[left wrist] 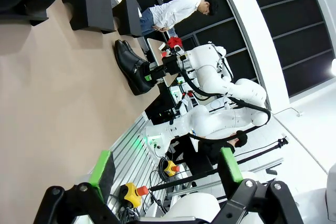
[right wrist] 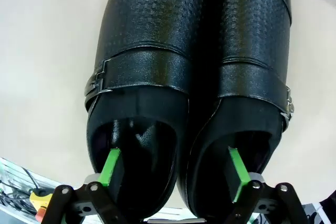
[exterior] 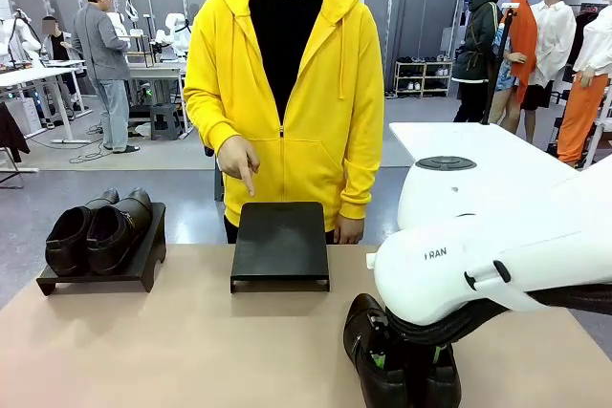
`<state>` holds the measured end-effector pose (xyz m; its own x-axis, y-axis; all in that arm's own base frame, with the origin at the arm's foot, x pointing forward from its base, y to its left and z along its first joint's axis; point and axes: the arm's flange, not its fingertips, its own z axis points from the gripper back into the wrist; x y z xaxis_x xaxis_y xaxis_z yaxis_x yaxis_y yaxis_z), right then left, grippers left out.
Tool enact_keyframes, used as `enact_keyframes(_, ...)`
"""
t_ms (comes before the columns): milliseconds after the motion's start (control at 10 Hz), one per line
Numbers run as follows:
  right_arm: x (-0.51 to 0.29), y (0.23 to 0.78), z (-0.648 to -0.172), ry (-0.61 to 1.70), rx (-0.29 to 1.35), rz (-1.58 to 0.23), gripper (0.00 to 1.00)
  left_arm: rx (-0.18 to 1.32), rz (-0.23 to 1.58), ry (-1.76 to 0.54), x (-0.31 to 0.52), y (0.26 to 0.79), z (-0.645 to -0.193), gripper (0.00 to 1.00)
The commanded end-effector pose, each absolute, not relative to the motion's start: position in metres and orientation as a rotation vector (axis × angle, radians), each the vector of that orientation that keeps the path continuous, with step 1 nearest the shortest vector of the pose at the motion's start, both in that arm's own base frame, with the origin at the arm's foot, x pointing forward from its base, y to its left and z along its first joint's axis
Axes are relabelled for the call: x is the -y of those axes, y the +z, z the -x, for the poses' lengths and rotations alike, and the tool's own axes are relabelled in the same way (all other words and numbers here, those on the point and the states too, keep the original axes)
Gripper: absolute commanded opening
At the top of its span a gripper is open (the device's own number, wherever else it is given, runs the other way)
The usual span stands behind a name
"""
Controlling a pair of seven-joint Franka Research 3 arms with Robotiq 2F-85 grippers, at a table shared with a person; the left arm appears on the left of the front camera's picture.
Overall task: Place the shoes on the stand as instructed by the person.
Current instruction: Pick up another pair of Shoes and place it on the Shoes Stand indicated by the person.
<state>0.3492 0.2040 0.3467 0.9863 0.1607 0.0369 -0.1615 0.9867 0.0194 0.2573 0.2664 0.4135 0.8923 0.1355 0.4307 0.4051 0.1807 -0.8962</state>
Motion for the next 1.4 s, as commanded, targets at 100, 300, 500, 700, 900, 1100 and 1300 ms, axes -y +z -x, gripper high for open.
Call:
enact_keyframes(100,-0.203,0.329,-0.334,0.125,0.056,-0.007,0.28,0.485,1.393,-0.218,-0.264,0.414,-0.254,1.00)
enact_keyframes(300,-0.203,0.326,-0.333,0.124,0.043,-0.011,0.00,0.485,1.393,-0.218,-0.264,0.414,-0.254,1.00)
enact_keyframes(500,-0.201,0.325,-0.332,0.115,0.035,-0.018,0.03,0.485,1.393,-0.218,-0.264,0.414,-0.254,1.00)
enact_keyframes(700,-0.197,0.325,-0.331,0.101,0.036,-0.028,0.00,0.485,1.393,-0.218,-0.264,0.414,-0.254,1.00)
enact_keyframes(900,-0.195,0.330,-0.329,0.098,0.046,-0.047,0.00,0.485,1.393,-0.218,-0.264,0.414,-0.254,1.00)
enact_keyframes(1100,-0.192,0.357,-0.328,0.116,0.103,-0.049,0.00,0.485,1.393,-0.218,-0.264,0.414,-0.254,1.00)
enact_keyframes(1300,-0.187,0.402,-0.333,0.137,0.204,-0.036,0.00,0.485,1.393,-0.218,-0.264,0.414,-0.254,1.00)
